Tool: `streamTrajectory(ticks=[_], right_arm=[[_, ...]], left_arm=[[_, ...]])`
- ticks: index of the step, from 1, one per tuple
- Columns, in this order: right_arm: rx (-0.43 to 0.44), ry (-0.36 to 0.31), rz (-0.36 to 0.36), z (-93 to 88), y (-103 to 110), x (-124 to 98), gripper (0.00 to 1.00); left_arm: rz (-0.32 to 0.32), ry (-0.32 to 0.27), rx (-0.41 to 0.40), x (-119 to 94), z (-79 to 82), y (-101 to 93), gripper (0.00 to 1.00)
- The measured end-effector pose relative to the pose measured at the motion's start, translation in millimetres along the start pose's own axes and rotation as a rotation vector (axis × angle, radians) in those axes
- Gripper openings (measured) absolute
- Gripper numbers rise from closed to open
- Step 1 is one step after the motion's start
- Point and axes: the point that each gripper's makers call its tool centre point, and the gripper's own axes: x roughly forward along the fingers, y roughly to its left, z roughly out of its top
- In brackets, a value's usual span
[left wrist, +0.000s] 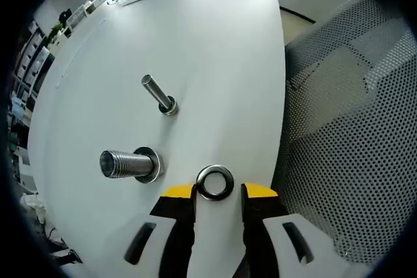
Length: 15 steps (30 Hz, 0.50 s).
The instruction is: Place the washer onto the threaded stud by aligning its center hole with the stud, sliding it down to the base, and recovering from edge contact or off-axis alignment until the washer reaches the visible bottom stop.
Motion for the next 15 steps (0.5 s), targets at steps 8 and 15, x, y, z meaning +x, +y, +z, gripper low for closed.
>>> streamTrajectory(ticks=[8,15], right_arm=[[0.004,-0.003,-0.004,0.1,-0.3,-0.2,0.16],[0.008,-0.004,-0.006,0.1,-0.8,-0.3,0.16]], left_arm=[[0.000,0.001,0.007,0.4,1.2,0.3,0.23],[0.003,-0.003,0.005,0.8,2.1,1.4,0.23]])
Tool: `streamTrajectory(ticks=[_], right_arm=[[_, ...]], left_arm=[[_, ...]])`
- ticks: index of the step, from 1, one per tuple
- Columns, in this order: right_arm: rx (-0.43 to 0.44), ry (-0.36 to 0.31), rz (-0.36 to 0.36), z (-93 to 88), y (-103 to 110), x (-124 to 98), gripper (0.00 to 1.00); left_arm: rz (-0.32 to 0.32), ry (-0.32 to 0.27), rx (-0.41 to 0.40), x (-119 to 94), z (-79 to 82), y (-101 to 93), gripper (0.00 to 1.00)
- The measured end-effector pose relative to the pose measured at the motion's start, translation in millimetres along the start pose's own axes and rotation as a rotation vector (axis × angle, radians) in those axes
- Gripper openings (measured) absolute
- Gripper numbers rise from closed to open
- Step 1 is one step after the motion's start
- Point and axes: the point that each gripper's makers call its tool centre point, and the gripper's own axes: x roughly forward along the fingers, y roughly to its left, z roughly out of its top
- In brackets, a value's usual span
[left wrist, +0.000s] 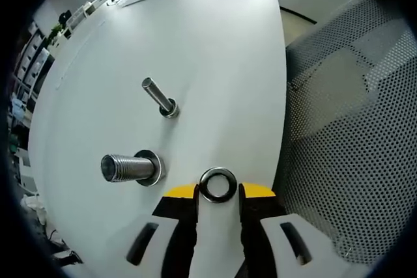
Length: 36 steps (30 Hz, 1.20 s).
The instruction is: Place the washer onto the threaded stud by aligning its center hole with the stud, sliding it down to the base, and recovering from edge contact or off-axis alignment until the washer reaches the visible bottom stop.
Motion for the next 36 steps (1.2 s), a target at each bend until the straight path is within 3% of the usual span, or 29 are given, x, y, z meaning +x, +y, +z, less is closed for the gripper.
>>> streamTrajectory(ticks=[5,8,9,14,16,36], right_arm=[[0.007,0.002,-0.001,-0.5,-1,0,0.16],[0.008,0.004,-0.001,-0.8,0,0,0.16],[0.008,0.004,-0.001,-0.8,0,0,0.16],[0.012,0.001,-0.005,-0.4,-1,-1,0.16],[0.013,0.000,-0.005,-0.4,-1,-1,0.16],[0.013,-0.002,-0.006,-0.1,-1,-1,0.16]], left_arm=[[0.033,0.000,-0.035,-1,-1.1,9.5,0.32],[0.006,0.004,-0.092,-1,-4.2,6.4,0.32],[0.015,0.000,-0.056,-2,-3.3,7.2,0.32],[0.005,-0.002,-0.043,-1,-2.5,4.0,0.27],[0.002,-0.001,-0.031,-1,-2.0,2.5,0.20],[0.004,-0.023,-0.016,0,2.6,1.9,0.21]])
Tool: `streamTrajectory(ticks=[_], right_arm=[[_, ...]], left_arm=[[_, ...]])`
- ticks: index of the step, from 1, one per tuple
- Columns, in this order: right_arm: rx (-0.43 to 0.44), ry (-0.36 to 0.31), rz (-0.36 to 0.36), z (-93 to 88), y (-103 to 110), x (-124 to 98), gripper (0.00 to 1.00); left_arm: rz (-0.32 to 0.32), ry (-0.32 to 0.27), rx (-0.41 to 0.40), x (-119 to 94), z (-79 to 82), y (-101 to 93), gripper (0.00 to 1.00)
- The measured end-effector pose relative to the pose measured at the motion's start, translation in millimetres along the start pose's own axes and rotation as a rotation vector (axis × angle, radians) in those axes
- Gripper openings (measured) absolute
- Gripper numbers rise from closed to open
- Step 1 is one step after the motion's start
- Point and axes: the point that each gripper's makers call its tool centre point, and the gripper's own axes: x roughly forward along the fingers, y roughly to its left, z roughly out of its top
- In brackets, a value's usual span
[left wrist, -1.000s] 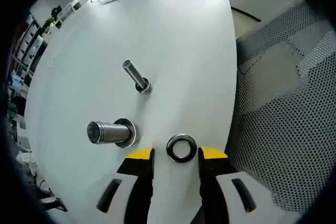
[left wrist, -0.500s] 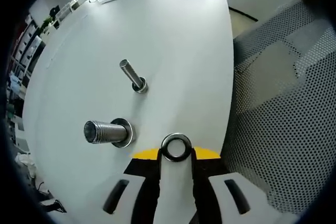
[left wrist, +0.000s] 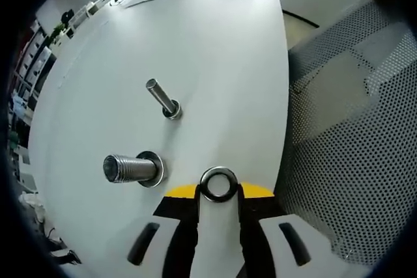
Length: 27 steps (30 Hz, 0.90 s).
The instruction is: Place the washer onto the threaded stud by aligning its center hole with the stud, sliding it down to the base, and recovering from edge contact or off-axis alignment until the washer reaches the visible bottom stop.
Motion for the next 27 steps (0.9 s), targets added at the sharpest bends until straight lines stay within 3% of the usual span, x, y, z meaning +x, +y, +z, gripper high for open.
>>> streamTrajectory(ticks=[16,27], right_arm=[[0.003,-0.002,0.001,0.0,0.1,0.3,0.16],[0.006,-0.004,0.002,0.2,0.1,0.4,0.16]], left_arm=[[0.002,-0.016,0.002,1.6,4.4,-1.3,0.22],[-0.008,-0.035,0.046,2.4,6.5,-2.7,0.22]])
